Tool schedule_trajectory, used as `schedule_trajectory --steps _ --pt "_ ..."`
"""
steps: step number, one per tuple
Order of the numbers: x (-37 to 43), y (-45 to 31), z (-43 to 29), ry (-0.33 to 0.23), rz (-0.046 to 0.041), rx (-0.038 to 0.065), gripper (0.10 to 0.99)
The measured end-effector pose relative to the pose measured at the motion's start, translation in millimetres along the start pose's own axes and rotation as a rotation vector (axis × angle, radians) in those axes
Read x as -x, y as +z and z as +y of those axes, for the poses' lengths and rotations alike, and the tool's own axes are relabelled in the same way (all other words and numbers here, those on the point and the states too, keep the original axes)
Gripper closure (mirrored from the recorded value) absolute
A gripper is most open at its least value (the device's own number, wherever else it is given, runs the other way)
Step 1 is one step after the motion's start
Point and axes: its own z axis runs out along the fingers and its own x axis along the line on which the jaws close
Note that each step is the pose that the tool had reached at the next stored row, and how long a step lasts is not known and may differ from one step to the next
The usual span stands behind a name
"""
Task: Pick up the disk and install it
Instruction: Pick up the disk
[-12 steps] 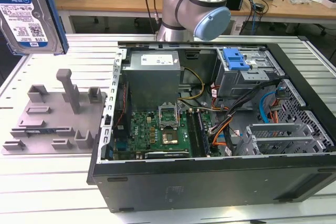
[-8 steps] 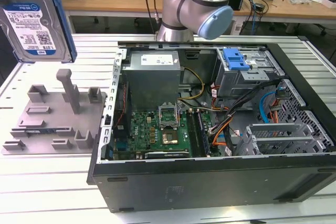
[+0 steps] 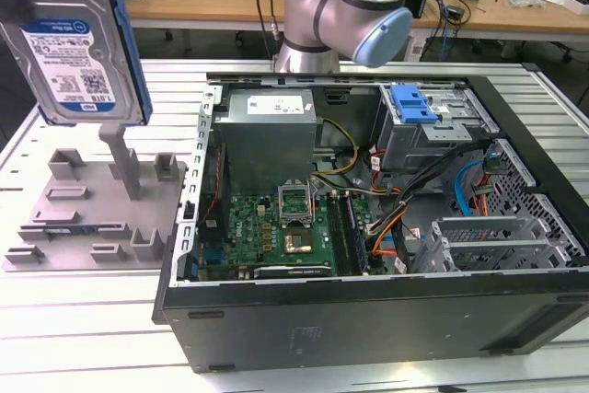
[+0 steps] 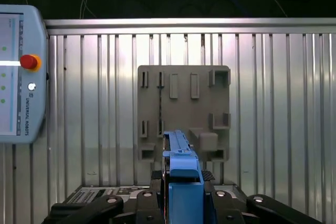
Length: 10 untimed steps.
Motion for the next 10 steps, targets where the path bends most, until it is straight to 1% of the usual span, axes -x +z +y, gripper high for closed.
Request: schedule_trajectory --steps 6,8,10 --pt "-18.6 -0.6 -24.1 0.0 0.0001 0.007 0.718" --pt "-28.2 -1.0 -37.7 0.0 0.0001 0.011 0.718" --pt "-34.5 -1.2 -46.8 0.0 0.0002 0.013 0.718"
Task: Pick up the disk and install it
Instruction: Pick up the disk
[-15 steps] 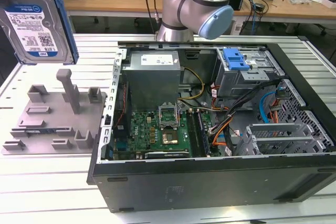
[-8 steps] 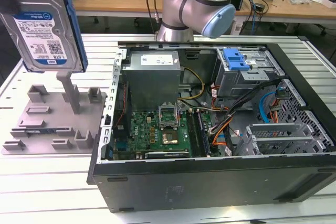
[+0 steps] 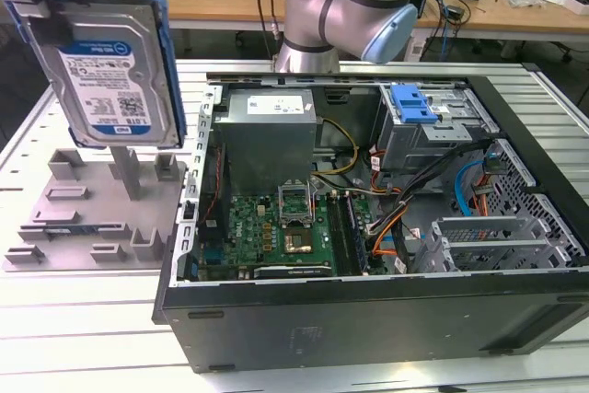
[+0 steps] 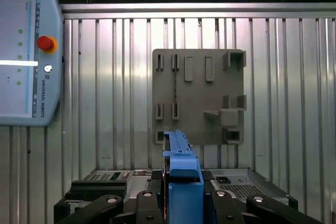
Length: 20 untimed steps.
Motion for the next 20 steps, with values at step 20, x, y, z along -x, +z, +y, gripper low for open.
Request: schedule_trajectory --steps 20 --pt "-56.2 -4.9 -121.8 0.0 0.0001 0.014 0.718"
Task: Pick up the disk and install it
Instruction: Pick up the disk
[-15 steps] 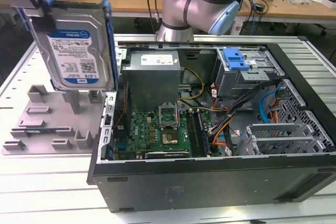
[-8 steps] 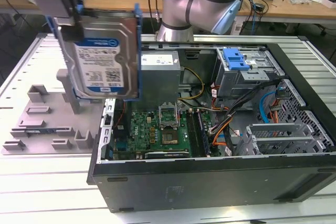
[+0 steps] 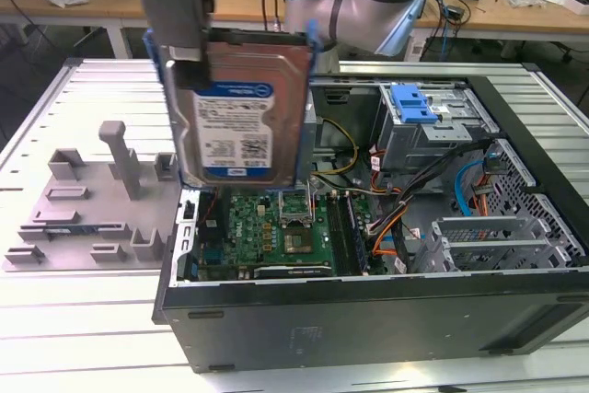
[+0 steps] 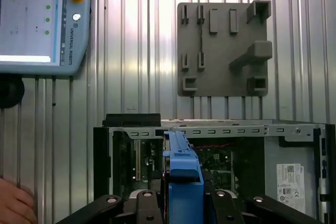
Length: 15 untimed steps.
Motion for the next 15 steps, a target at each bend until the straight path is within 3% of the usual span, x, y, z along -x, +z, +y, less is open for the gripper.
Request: schedule_trajectory --steps 2,7,9,11,13,15 --pt "-3.3 -0.5 -9.2 0.0 0.0 0.001 0.718" --pt "-14.7 -2.4 -44.1 0.0 0.0 0.003 0.718" --pt "-17.1 -2.9 -53.0 0.0 0.0 0.003 0.718" --pt "-19.9 -4.1 -73.7 0.0 0.0001 0.003 0.718" --pt "-20.5 -4.9 -88.4 0.0 0.0001 0.003 0.718" --pt "-21.0 -5.5 -98.7 0.0 0.0001 0.003 0.718"
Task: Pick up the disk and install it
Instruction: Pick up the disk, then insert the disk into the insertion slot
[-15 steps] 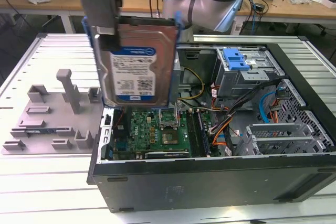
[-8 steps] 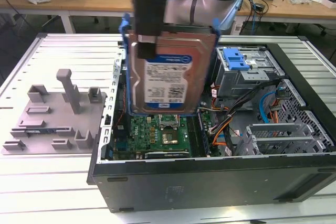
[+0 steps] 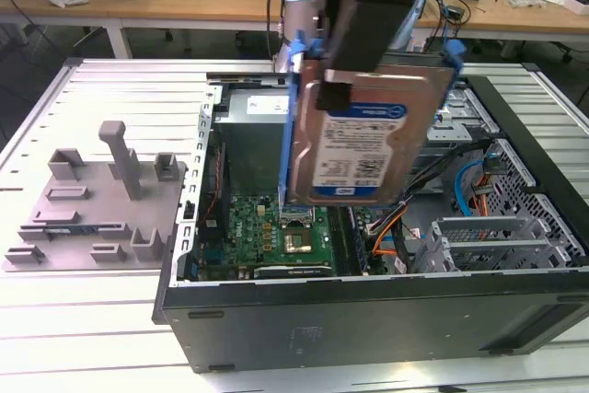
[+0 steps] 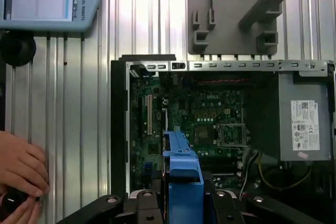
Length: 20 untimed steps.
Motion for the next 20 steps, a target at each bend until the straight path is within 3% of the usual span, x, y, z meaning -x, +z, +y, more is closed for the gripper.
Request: schedule_trajectory --steps 3,4,20 --pt "-1.1 -1.2 -19.9 0.0 0.0 0.0 0.718" --pt "-1.2 -1.3 -22.4 0.0 0.0 0.0 0.718" --pt "-1.2 -1.5 -25.6 0.0 0.0 0.0 0.718"
